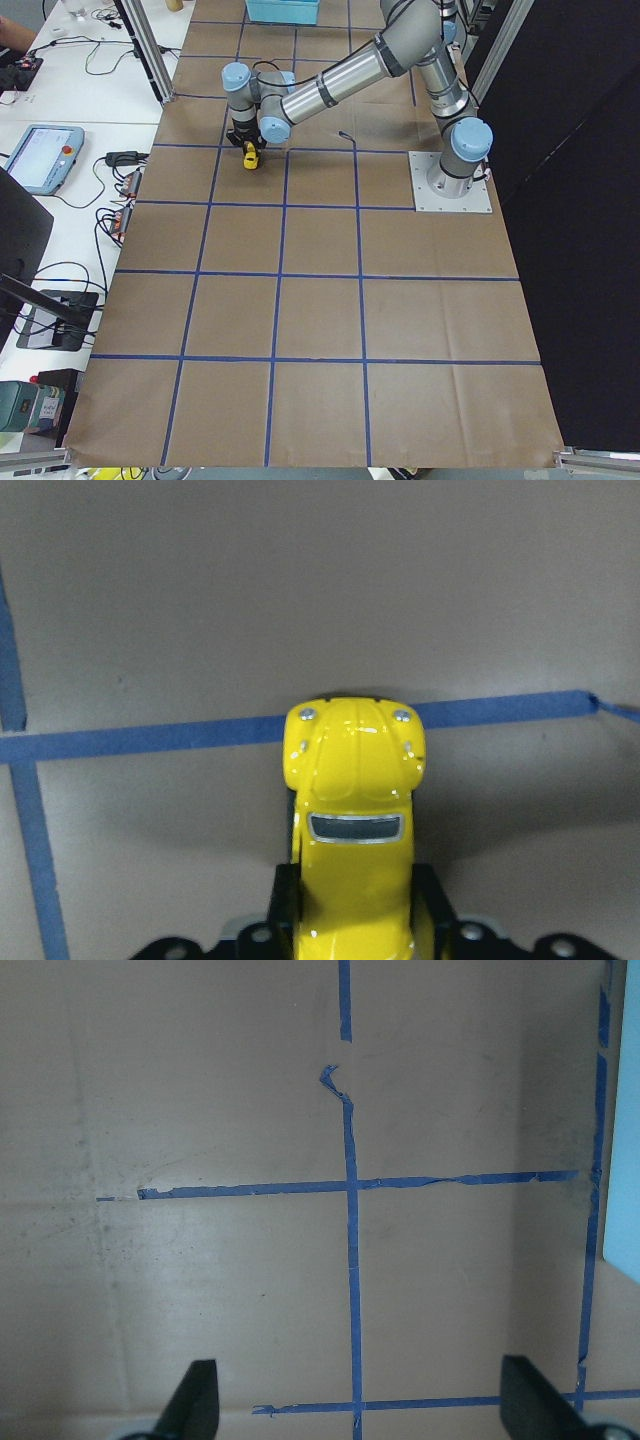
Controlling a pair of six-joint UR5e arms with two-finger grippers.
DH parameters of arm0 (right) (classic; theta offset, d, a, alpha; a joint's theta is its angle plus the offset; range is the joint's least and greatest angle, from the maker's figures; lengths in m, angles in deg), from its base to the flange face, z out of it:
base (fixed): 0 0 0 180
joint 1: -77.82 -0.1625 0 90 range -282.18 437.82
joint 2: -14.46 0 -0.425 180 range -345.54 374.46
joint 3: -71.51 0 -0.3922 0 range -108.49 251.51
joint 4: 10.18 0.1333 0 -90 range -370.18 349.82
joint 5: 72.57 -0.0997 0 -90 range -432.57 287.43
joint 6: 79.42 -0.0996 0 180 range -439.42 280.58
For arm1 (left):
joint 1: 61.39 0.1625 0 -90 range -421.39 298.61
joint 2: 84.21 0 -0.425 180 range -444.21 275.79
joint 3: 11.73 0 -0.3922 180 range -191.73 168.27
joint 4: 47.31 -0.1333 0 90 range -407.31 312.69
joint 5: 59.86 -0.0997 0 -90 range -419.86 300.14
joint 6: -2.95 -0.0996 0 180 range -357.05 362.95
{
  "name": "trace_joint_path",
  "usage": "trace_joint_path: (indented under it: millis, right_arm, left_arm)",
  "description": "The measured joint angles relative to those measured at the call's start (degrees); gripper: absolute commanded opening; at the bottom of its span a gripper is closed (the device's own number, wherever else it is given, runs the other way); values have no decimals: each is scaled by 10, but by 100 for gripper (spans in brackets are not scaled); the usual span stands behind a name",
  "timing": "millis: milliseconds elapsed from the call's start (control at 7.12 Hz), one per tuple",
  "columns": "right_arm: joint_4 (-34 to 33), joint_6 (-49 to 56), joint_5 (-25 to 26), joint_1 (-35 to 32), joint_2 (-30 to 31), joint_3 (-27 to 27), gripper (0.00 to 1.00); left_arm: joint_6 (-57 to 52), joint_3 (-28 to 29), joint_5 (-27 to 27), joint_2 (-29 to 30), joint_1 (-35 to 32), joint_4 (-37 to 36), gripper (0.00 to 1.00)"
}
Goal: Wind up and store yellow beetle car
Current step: 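Press the held car onto the table and drag it toward the robot, then keep dragging the car backward along the table with the left gripper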
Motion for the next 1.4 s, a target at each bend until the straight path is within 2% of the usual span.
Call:
trace_joint_path:
  millis: [1404]
  right_arm:
    - [-3,-6,-1,-1,1,-1,100]
  left_arm:
    - [-2,-1,-1,0,12,-3,0]
